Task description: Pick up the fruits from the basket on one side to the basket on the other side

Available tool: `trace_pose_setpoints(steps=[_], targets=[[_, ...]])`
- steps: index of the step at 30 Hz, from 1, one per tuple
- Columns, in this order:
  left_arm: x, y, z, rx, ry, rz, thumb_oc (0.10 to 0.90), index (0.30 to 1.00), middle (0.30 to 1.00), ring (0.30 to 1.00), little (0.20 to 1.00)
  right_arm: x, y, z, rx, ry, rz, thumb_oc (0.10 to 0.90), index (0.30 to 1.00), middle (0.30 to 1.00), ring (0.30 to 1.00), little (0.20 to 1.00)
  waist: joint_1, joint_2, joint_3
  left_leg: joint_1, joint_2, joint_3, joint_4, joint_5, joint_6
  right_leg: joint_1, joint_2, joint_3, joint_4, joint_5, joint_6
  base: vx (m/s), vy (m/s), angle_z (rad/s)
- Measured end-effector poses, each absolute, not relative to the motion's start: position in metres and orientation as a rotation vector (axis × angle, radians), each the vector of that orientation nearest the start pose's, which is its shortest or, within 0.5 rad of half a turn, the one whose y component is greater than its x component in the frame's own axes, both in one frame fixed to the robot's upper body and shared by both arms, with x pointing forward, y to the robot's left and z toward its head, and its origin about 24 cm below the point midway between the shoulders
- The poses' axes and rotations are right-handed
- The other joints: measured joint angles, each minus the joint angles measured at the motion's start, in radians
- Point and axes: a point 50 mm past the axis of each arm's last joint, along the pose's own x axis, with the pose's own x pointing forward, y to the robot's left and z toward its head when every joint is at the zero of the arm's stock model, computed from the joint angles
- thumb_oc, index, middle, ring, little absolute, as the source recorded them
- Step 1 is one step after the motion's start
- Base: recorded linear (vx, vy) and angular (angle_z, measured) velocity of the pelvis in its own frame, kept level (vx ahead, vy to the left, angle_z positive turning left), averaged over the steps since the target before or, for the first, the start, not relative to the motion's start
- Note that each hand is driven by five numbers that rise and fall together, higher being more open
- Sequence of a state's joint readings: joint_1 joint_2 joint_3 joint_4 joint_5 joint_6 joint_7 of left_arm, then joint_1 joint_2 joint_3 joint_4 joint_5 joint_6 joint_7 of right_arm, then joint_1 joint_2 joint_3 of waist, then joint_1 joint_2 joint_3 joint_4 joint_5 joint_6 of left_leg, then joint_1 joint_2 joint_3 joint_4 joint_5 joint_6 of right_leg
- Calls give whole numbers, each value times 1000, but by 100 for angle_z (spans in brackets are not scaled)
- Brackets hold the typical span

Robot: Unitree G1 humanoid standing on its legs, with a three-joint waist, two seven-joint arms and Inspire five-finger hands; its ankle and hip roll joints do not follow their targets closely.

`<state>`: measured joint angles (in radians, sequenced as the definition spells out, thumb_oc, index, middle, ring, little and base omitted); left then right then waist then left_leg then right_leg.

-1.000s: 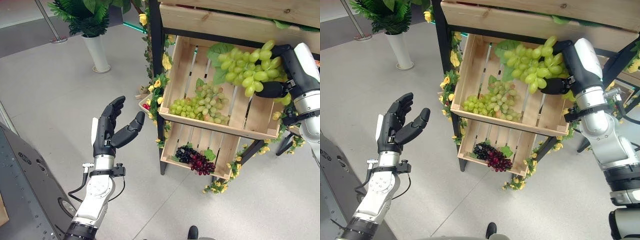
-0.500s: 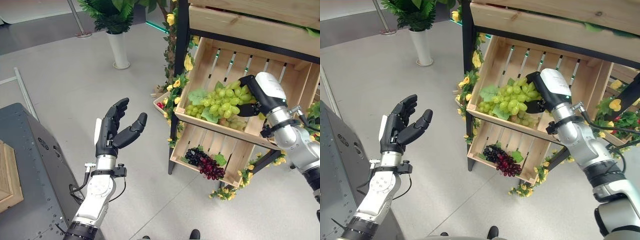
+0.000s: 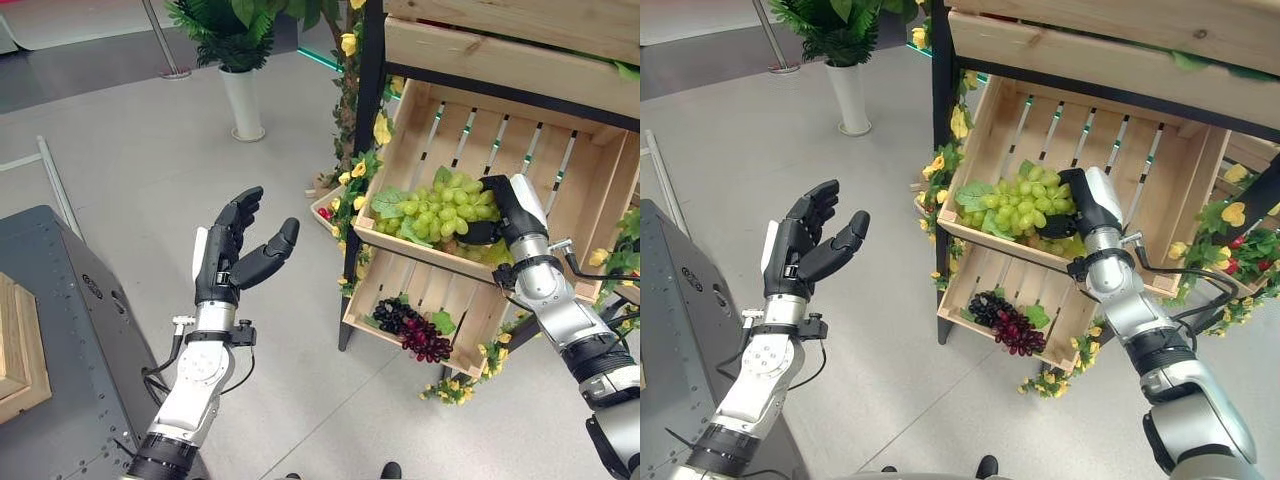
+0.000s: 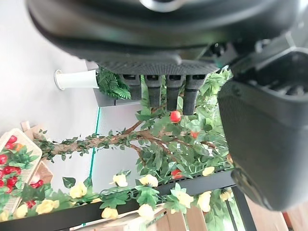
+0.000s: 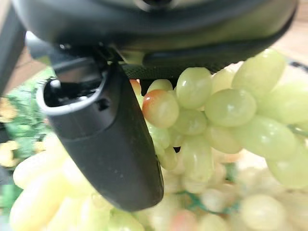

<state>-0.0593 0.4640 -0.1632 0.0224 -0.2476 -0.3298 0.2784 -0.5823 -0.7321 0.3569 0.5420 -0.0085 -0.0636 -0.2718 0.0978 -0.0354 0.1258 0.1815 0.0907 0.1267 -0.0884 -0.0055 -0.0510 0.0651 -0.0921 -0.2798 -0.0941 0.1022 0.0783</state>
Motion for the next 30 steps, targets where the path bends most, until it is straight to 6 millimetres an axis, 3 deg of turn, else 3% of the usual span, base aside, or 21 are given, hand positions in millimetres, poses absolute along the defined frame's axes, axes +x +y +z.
trace_pose_setpoints(steps=[1, 2, 3, 12, 20, 26, 30], targets=[[258, 202, 89, 147, -328, 76, 800, 900, 900, 900, 900, 347, -265, 125, -823, -95, -196, 486, 429, 429, 429, 429, 0, 0, 0, -1, 0, -2, 0, 1, 0, 0, -1, -1, 0, 0, 0, 6, -15, 6], [258, 202, 89, 148, -326, 71, 800, 900, 900, 900, 900, 347, -267, 124, -821, -84, -207, 729, 794, 794, 794, 794, 0, 0, 0, -1, 0, -3, 0, 1, 0, 0, -1, -2, 0, 0, 0, 8, -17, 3], [258, 201, 88, 151, -324, 65, 800, 900, 900, 900, 900, 346, -271, 122, -814, -67, -222, 800, 900, 900, 900, 900, 0, 0, 0, -2, -1, -3, 0, 1, 0, 0, -1, -2, 0, 0, 0, 0, 0, 0], [258, 202, 88, 166, -320, 54, 800, 900, 900, 900, 900, 346, -279, 119, -791, -8, -270, 800, 900, 900, 900, 900, -4, 3, -2, -4, -2, -5, 0, 2, -1, 0, -2, -3, 0, 1, 0, 0, 0, 0], [258, 203, 87, 163, -310, 51, 800, 900, 900, 900, 900, 345, -286, 124, -904, 2, -265, 800, 900, 900, 900, 900, -7, 2, -3, -9, -8, -5, 0, 1, 0, -2, -8, -3, 0, 3, 4, 0, 0, 0], [258, 204, 88, 163, -306, 43, 800, 900, 900, 900, 900, 340, -307, 132, -1045, 121, -240, 800, 900, 900, 900, 900, -1, -3, -6, -10, -11, -5, 0, 2, 3, -7, -10, -2, 3, 4, 6, 0, 0, 0], [259, 205, 87, 168, -297, 45, 800, 900, 900, 900, 900, 338, -318, 147, -1120, 207, -197, 800, 900, 900, 900, 900, -3, -12, -8, -13, -13, 1, 0, 2, 6, -14, -11, 3, 4, 6, 8, -13, -10, -3]])
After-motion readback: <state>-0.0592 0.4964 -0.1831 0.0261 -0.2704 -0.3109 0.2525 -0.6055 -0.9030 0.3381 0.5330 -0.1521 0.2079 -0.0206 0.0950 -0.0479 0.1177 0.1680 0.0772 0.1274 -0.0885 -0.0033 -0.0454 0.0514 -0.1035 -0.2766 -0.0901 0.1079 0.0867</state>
